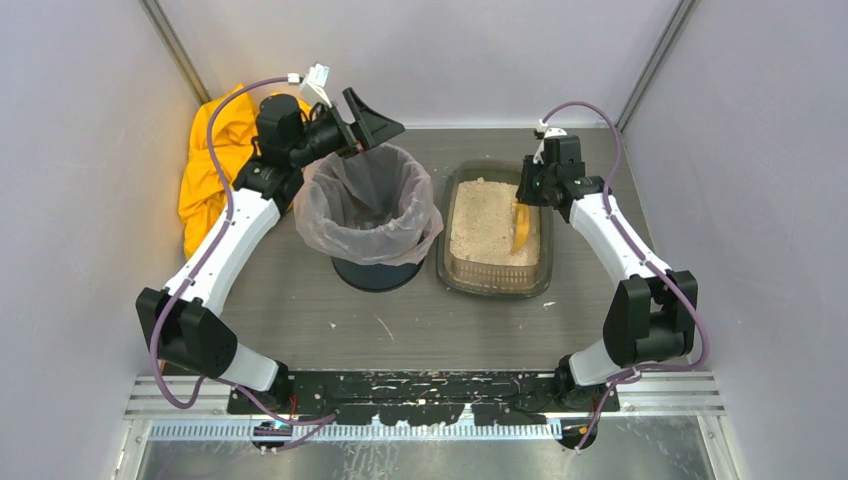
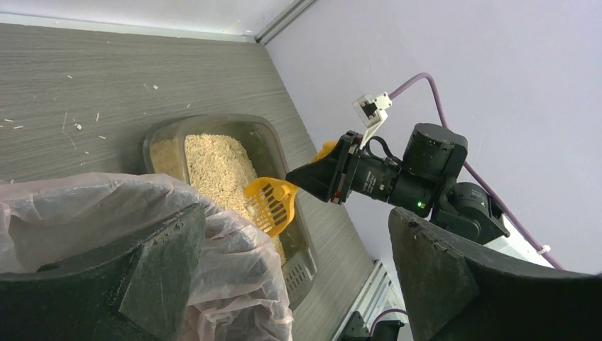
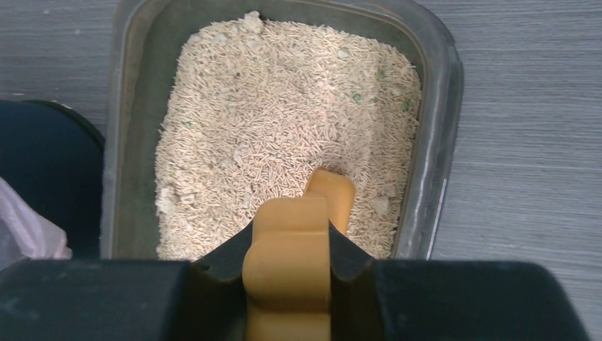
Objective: Clean the litter box
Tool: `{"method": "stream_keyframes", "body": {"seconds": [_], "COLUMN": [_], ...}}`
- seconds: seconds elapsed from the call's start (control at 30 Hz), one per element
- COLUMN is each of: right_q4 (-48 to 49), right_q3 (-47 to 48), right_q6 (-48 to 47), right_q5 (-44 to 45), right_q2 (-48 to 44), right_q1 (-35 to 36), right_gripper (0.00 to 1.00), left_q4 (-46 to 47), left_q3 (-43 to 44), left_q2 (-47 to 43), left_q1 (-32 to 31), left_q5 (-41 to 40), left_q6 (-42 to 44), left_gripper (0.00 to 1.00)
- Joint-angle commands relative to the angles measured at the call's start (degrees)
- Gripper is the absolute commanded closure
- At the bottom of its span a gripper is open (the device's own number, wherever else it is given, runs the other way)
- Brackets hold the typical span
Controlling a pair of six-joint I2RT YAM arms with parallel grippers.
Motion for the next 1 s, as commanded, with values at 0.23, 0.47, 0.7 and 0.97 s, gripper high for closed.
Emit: {"method": "stream_keyframes", "body": {"seconds": [0.23,0.47,0.7,0.97], "right_q4": [7.1,7.8,8.0,8.5], "right_q3": [4.8,3.2,3.0,4.2], "right_q6": [7.9,9.2,9.3,9.4], "right_q5": [-12.2,-13.9,-14.3,-16.7], "right_q2": [-2.2,-4.2,-4.7,-1.6], "right_q1": [-2.0,-5.4,-5.9,-5.3], "right_gripper": [0.99,0.99,0.99,0.99], "left_q4": [1.6,3.1,3.2,3.0], "left_q3": [2.3,1.8,1.6,1.5], "left_q2": [0.5,1.2,1.2,1.1], "left_q1": [-0.1,-0.1,-0.1,-0.1], "left_q5": [0.6,1.2,1.4,1.3], "left_q6": [0.7,-0.5,-0.6,-0.5], "left_gripper": [0.0,0.01,0.01,0.01]}}
